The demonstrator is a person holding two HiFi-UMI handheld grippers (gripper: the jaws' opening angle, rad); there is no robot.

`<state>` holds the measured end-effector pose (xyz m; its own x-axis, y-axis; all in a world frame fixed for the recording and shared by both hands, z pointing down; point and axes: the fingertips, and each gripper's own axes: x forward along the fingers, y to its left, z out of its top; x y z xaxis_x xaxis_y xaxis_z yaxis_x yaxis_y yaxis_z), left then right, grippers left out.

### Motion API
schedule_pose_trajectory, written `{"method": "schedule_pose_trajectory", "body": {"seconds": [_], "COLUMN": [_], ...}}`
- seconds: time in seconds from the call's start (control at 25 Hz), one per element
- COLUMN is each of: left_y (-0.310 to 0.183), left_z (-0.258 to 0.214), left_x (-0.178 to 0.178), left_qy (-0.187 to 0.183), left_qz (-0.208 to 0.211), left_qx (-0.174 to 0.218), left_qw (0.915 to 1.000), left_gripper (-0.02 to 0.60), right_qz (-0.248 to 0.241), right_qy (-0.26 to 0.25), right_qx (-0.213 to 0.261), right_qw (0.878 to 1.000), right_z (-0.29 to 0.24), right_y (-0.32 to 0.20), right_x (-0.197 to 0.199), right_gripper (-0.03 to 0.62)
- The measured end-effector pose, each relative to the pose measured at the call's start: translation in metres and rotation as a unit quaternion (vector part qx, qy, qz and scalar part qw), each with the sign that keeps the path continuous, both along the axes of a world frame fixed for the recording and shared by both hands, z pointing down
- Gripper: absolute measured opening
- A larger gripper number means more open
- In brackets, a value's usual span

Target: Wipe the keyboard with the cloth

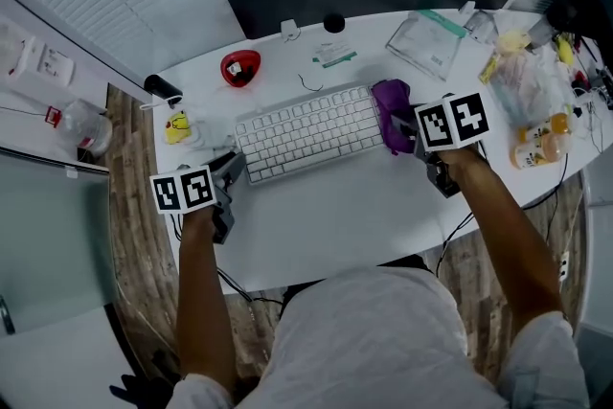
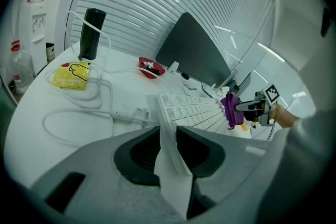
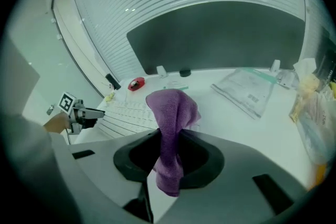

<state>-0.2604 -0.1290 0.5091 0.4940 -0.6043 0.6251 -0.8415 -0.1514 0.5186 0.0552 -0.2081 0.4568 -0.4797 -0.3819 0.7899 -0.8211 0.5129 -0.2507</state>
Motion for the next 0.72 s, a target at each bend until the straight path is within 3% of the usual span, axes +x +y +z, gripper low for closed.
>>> {"method": "schedule_pose_trajectory", "body": {"seconds": [0.36,0.56,0.72], "left_y": [0.001,0.001,0.002], "left_z": [0.000,0.001,0.001], "left_x": [0.000,0.001,0.000], "left_qy": [0.006,0.010,0.015], "left_qz": [-0.001,0.001,0.002], "left_qx": [0.005,0.006,0.006], "left_qw": [1.0000,0.9999,0.9999], "left_gripper": [0.109,0.109,0.109], "right_qz": [-0.088,-0.114,-0.124], "right_qy": [-0.110,-0.131,-0.116], "right_qx": [-0.022,-0.053,-0.063], "right_qw": [0.990,0.983,0.984], "right_z": [-0.017,0.000,0.017], "right_y": [0.068,0.098,0.104], "right_x": [-0.164,-0.234,-0.257], "right_gripper": [0.084,0.084,0.085]}}
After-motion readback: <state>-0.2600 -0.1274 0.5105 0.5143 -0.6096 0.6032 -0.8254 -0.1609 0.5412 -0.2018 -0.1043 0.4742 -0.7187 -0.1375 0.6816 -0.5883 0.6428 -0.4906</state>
